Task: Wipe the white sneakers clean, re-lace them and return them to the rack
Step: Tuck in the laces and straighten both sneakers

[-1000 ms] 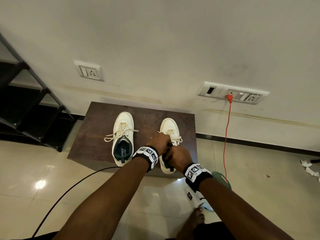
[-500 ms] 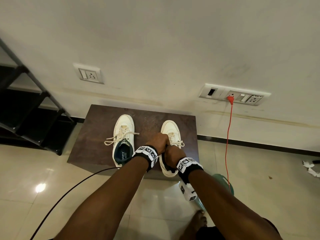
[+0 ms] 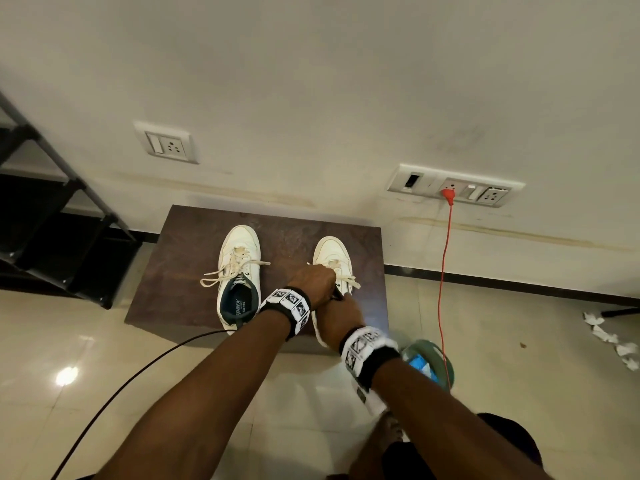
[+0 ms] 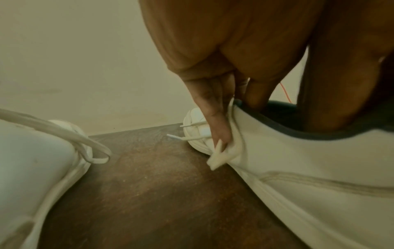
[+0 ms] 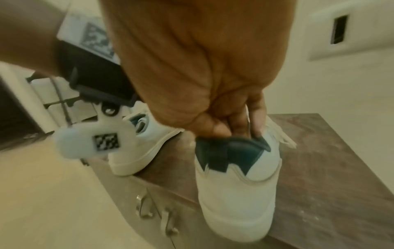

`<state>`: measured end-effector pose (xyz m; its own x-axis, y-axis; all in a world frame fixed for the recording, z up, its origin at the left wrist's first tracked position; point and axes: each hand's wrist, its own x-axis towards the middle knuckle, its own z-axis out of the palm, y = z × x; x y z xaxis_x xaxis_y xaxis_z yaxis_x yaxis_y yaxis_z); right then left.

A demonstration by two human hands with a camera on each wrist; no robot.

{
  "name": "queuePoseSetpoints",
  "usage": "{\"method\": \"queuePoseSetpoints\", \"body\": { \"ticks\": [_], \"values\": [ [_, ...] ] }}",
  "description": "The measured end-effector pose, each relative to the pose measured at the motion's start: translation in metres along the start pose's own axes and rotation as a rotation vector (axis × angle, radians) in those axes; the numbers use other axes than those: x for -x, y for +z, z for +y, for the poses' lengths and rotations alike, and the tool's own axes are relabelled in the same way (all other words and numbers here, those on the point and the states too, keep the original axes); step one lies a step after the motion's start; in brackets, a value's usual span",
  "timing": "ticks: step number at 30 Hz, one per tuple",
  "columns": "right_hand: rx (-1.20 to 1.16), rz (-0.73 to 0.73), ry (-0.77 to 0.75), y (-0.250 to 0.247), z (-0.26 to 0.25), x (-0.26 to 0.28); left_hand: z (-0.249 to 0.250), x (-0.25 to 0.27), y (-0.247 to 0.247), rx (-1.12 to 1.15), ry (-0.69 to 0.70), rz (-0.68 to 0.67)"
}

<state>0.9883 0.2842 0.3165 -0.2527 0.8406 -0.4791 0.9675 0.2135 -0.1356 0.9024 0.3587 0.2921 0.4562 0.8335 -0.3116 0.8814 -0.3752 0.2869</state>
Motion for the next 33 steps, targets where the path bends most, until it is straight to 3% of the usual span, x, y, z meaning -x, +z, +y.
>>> {"method": "queuePoseSetpoints", "body": {
  "ticks": [2, 6, 9, 19, 25, 33],
  "values": [
    [-0.029, 0.158, -0.020, 0.012, -0.006, 0.013, 0.004, 0.005, -0.002, -0.089, 0.017, -0.009],
    [-0.192, 0.178, -0.038, 0.037, 0.011, 0.004, 0.003, 0.010, 0.001, -0.086, 0.011, 0.001],
    [-0.251, 0.056, -0.070, 0.038, 0.016, -0.008, 0.004, 0.012, 0.005, -0.116, 0.028, -0.019],
    [-0.391, 0.017, -0.184, 0.043, 0.030, -0.010, 0.007, 0.016, -0.003, -0.136, 0.016, -0.002],
    [-0.389, 0.011, -0.030, 0.033, 0.013, -0.022, 0.008, 0.010, -0.009, -0.088, 0.019, 0.009],
    [-0.460, 0.211, 0.023, 0.066, 0.022, -0.053, 0.002, 0.003, -0.010, -0.021, 0.029, -0.009]
  ]
}}
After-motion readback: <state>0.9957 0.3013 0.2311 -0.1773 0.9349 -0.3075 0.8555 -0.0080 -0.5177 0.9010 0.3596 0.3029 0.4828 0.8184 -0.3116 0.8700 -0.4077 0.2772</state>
